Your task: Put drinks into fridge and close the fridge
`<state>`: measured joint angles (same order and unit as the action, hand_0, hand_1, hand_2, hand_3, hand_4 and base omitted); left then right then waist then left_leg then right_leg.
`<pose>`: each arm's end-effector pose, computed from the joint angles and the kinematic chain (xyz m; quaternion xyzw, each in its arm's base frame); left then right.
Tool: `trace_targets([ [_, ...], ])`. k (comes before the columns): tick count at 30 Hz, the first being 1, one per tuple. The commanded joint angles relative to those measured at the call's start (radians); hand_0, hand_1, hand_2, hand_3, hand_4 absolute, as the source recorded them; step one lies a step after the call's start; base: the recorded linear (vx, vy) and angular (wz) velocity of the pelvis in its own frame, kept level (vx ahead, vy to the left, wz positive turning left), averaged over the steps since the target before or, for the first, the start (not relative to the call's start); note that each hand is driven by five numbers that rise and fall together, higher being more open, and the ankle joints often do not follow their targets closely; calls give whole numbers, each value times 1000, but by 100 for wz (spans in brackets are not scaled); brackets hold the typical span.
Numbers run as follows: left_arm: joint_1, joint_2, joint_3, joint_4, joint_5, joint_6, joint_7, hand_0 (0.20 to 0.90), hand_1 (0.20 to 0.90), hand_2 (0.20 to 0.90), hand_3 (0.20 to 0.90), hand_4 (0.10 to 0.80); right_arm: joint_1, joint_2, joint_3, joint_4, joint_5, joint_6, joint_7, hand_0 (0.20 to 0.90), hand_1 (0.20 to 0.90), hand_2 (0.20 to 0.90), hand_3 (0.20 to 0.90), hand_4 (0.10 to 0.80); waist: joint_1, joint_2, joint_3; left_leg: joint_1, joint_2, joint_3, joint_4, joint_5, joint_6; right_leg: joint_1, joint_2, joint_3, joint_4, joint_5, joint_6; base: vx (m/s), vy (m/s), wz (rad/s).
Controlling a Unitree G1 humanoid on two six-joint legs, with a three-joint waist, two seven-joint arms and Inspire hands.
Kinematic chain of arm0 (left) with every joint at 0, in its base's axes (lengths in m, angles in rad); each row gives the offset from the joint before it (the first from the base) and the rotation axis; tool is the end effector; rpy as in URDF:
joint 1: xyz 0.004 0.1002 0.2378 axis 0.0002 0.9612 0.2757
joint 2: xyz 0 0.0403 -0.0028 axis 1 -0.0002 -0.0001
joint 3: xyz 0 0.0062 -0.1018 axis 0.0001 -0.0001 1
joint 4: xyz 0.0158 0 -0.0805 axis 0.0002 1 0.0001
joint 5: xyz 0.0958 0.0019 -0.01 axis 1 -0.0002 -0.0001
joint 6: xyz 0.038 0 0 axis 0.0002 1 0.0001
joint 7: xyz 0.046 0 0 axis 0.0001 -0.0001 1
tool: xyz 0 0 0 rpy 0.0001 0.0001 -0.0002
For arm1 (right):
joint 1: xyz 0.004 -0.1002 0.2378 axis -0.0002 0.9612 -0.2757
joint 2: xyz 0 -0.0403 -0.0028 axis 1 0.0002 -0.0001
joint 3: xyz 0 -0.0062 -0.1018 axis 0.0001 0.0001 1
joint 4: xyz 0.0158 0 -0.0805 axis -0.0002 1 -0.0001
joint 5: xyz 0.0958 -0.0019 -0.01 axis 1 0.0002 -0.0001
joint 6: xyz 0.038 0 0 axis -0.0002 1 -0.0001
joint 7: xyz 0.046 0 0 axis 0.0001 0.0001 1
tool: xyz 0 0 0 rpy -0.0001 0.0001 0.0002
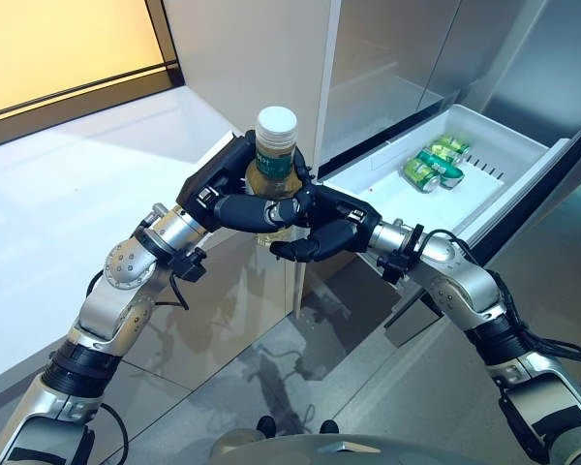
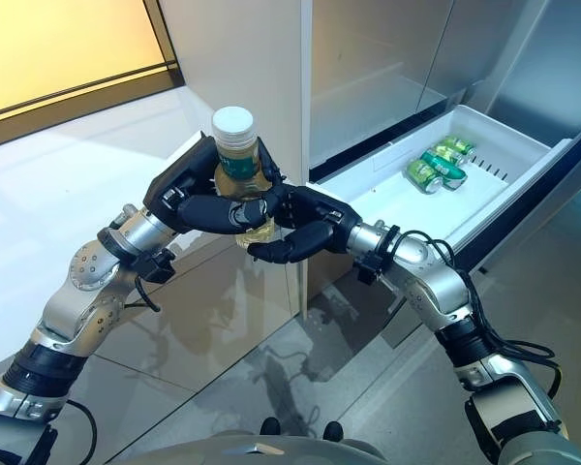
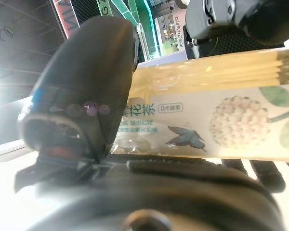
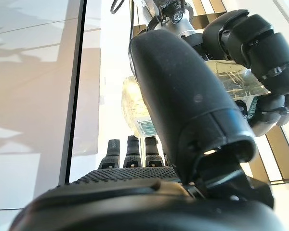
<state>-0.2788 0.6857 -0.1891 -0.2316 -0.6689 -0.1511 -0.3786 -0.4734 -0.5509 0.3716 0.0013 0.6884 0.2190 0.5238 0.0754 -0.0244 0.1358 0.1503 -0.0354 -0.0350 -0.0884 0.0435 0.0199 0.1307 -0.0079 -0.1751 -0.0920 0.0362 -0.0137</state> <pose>0.2290 0.1983 0.1632 0.0461 -0.2307 -0.3591 0.9032 0.2665 -0.1575 0.1310 -0.0014 -0.0052 0.4704 0.8825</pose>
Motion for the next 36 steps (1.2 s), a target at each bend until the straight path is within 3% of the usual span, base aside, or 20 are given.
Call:
trace_targets([
  [1, -208, 0, 4, -56, -74, -112, 0, 300, 300, 300, 200, 100, -148, 40, 4, -58, 101, -64, -3, 900, 900, 900, 900, 800, -7, -5, -111, 8, -16, 10, 1, -102, -20, 35, -40, -33, 7, -50, 92, 0, 0, 0],
  [21, -229, -58, -45, -68, -148, -64, -7, 300, 300, 300, 200, 100, -221, 80, 67, -32, 92, -56, -20, 900, 900, 900, 900, 800, 1, -6, -110, 9, -17, 4, 2, -98, -19, 38, -40, -36, 7, -48, 89, 0, 0, 0],
  [22, -228, -63, -48, -66, -150, -60, -12, 300, 300, 300, 200, 100, -224, 85, 72, -29, 88, -58, -24, 869, 869, 869, 864, 764, 2, -7, -111, 9, -17, 5, 1, -98, -19, 38, -40, -36, 7, -48, 88, 0, 0, 0],
  [23, -228, -67, -50, -65, -149, -60, -14, 300, 300, 300, 200, 100, -227, 87, 74, -26, 86, -62, -26, 488, 488, 488, 420, 320, 2, -7, -110, 9, -16, 5, 2, -97, -19, 38, -40, -37, 7, -48, 88, 0, 0, 0],
  [24, -227, -69, -52, -66, -149, -59, -12, 300, 300, 300, 200, 100, -228, 89, 75, -26, 86, -62, -26, 319, 319, 319, 222, 122, 3, -7, -111, 9, -16, 5, 1, -97, -19, 38, -40, -37, 7, -48, 88, 0, 0, 0],
  [36, -219, -72, -50, -68, -156, -42, -24, 300, 300, 300, 200, 100, -240, 89, 68, -25, 97, -79, -33, 300, 300, 300, 200, 100, 6, -7, -110, 11, -18, 3, 1, -98, -17, 39, -40, -41, 8, -47, 87, 0, 0, 0],
])
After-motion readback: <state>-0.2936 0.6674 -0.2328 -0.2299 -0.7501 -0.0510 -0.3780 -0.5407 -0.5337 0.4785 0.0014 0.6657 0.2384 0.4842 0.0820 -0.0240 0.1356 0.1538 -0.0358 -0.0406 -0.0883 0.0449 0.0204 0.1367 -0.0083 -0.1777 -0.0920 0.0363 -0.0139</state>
